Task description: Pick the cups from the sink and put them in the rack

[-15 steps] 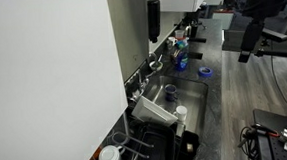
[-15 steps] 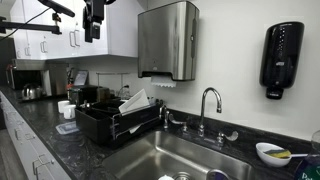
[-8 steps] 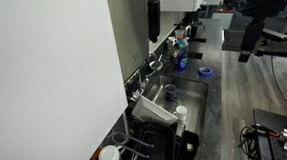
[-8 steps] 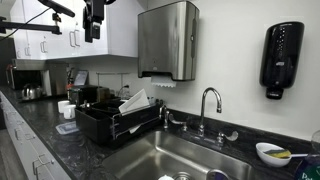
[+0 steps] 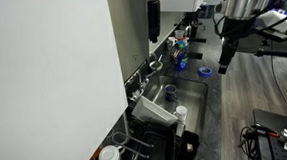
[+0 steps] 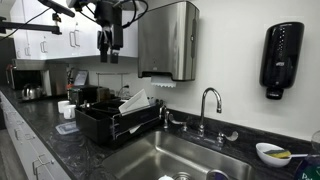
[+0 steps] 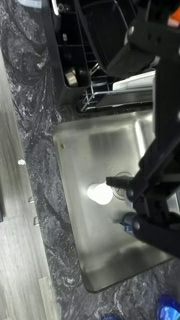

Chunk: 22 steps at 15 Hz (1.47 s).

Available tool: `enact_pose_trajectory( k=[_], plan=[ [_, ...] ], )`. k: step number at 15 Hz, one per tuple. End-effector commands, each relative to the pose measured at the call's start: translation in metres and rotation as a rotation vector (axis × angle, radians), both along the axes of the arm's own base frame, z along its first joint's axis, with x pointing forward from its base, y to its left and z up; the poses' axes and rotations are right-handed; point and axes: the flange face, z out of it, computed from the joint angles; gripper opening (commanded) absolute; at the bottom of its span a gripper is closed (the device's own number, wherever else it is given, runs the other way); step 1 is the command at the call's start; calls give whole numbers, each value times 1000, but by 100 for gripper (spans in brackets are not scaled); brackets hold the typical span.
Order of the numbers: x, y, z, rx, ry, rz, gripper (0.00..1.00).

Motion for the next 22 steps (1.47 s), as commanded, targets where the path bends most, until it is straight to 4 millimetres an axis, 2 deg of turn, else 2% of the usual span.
enact_pose_trajectory(
  k=[1,4,5,7,9,11,12,17,22],
  plan=[
    [18,-35,-60,9,15,69,100],
    [30,-63,-108,24,91,70,100],
    [21,-50,-84,21,61,60,100],
    [26,-61,-109,26,101,56,100],
    [27,-62,-114,25,107,56,100],
    [28,-61,-111,25,101,57,100],
    [31,-62,-117,27,109,39,100],
    [50,-74,-171,62,107,51,100],
    [66,-82,-228,95,111,219,100]
  ],
)
